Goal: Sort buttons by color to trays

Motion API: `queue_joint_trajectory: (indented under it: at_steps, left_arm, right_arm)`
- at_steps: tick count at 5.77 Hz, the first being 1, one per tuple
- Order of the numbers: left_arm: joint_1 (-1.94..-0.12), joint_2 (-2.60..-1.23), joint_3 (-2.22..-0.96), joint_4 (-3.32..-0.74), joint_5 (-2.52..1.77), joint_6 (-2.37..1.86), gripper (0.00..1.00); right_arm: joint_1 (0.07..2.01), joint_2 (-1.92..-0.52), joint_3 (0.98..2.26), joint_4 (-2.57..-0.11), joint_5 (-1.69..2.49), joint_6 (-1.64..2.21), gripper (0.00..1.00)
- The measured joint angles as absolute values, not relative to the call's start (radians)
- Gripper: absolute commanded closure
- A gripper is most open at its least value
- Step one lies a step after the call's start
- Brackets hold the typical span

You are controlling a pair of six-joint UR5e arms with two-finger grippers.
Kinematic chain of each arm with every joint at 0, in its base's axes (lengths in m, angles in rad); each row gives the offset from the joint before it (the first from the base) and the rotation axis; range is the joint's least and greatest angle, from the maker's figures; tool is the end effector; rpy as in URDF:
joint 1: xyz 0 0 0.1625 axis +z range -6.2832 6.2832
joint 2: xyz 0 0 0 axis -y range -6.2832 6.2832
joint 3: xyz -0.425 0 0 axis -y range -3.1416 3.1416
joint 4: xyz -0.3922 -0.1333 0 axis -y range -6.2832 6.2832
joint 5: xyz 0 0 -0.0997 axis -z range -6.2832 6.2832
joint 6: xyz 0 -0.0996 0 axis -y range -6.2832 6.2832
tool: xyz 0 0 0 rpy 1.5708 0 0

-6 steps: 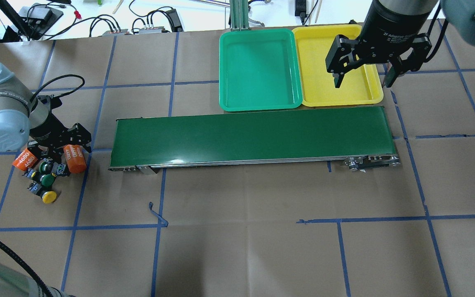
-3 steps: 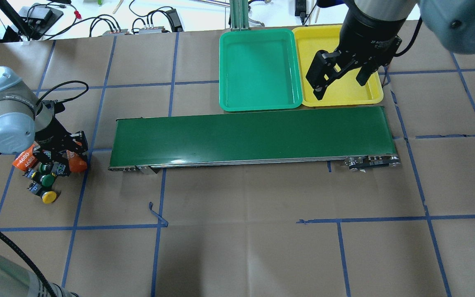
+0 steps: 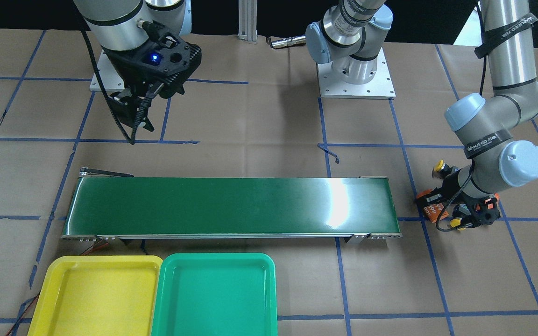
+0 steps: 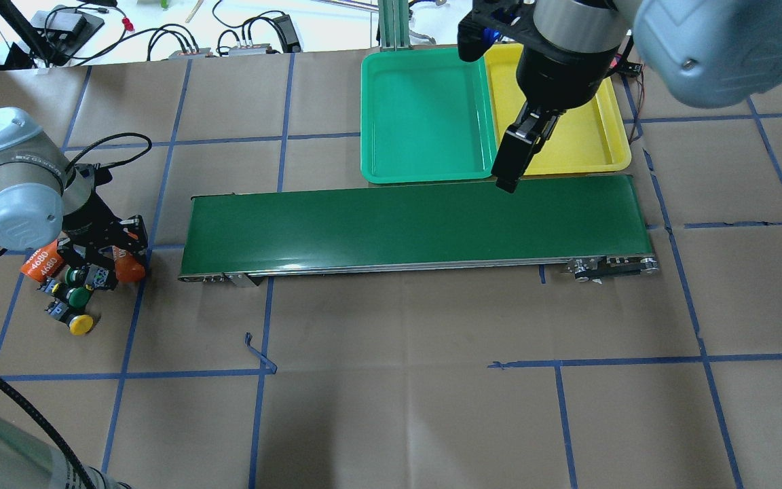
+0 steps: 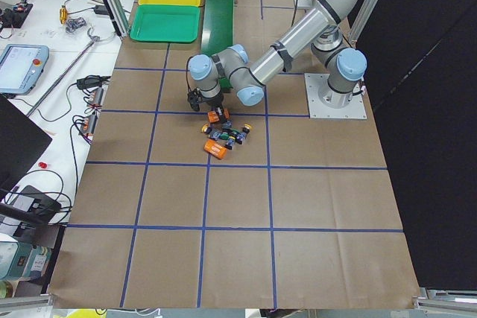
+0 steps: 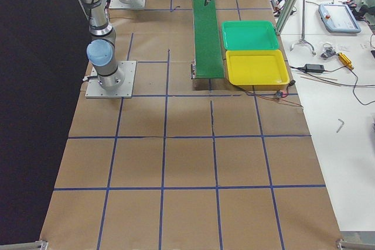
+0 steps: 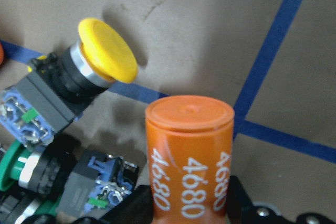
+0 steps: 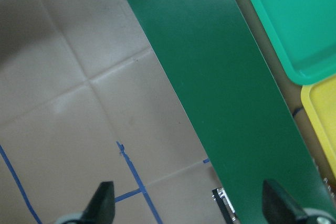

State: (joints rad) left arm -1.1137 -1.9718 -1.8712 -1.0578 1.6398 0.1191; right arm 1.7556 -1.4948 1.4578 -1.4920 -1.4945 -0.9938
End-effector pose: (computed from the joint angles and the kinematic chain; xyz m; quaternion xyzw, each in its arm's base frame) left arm 0.1270 -0.5447 0.1844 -0.1642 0.9813 0.0999 0.0062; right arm 0.2340 -0.4849 0.4974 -0.5546 0.8310 0.0042 0.0433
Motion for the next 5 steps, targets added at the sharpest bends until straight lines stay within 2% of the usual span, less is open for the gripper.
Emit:
queue_joint_trajectory:
  at_steps: [2, 5]
  left_arm:
    - [-1.116, -1.973, -1.87, -1.059, 1.638, 0.116, 0.97]
    - [-1.177, -1.908, -1.782, -1.148, 1.631, 0.264, 0.97]
  right_arm:
    - [1.791, -1.452, 1.482, -1.593, -1.496, -1.242, 0.0]
    - [1.791, -1.427, 1.533, -1.643, -1.503, -1.303, 0.0]
